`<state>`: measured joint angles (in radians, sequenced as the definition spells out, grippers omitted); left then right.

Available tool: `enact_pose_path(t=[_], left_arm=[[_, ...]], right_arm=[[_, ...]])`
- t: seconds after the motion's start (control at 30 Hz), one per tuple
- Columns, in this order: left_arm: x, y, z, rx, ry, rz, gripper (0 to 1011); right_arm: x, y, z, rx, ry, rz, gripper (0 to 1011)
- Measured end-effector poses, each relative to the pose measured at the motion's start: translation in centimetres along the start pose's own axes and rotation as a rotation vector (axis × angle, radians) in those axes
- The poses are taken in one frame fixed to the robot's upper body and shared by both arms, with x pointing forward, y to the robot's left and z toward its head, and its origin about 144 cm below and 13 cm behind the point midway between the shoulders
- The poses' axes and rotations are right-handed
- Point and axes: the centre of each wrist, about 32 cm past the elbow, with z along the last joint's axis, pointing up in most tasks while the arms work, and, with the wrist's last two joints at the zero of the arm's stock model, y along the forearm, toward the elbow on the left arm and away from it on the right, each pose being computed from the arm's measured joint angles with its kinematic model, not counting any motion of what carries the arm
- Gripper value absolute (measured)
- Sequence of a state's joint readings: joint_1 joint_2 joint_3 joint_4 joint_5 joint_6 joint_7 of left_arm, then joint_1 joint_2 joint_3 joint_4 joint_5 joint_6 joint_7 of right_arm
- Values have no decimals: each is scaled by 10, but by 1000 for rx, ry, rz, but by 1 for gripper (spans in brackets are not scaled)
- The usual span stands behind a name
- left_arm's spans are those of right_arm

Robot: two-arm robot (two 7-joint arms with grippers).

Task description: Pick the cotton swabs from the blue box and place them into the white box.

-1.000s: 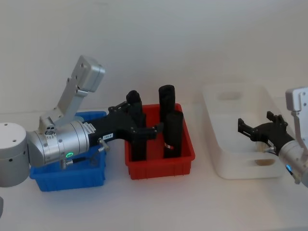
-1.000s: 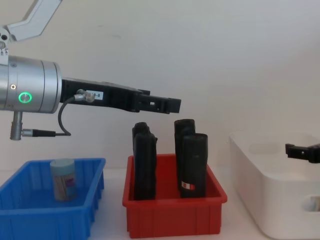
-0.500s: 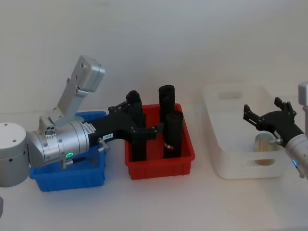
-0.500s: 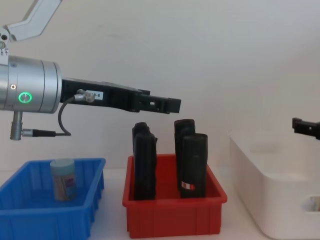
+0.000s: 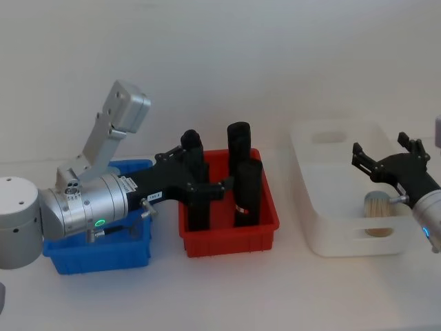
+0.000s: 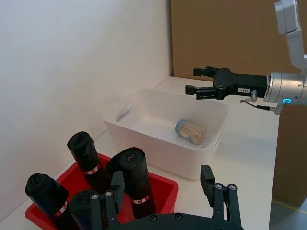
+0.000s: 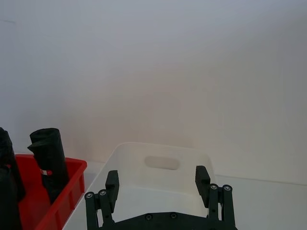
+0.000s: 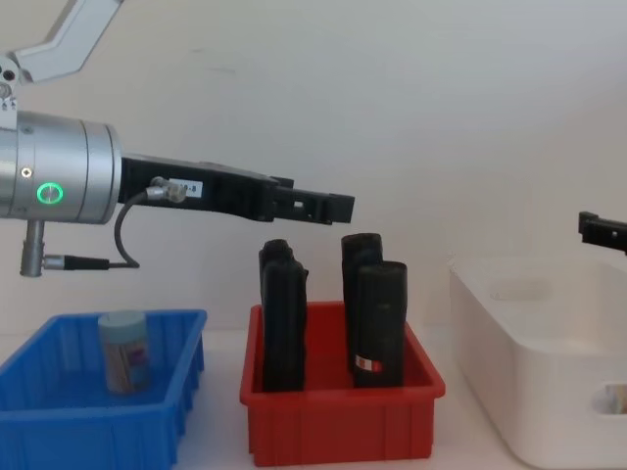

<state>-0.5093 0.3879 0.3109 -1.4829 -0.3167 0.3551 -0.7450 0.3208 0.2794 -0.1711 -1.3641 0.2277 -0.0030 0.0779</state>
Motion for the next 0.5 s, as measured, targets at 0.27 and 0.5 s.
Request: enact_pose_path(t=[0.27,0.5], left_arm=[[-8,-3,-8,-5,-17,49,1004],[-20,-6,-18,-16,-41,114,1004]], right_arm=[[-8,-13,-1,1,5,22,1002],[-18,-30,-1,2,13,52,1002]])
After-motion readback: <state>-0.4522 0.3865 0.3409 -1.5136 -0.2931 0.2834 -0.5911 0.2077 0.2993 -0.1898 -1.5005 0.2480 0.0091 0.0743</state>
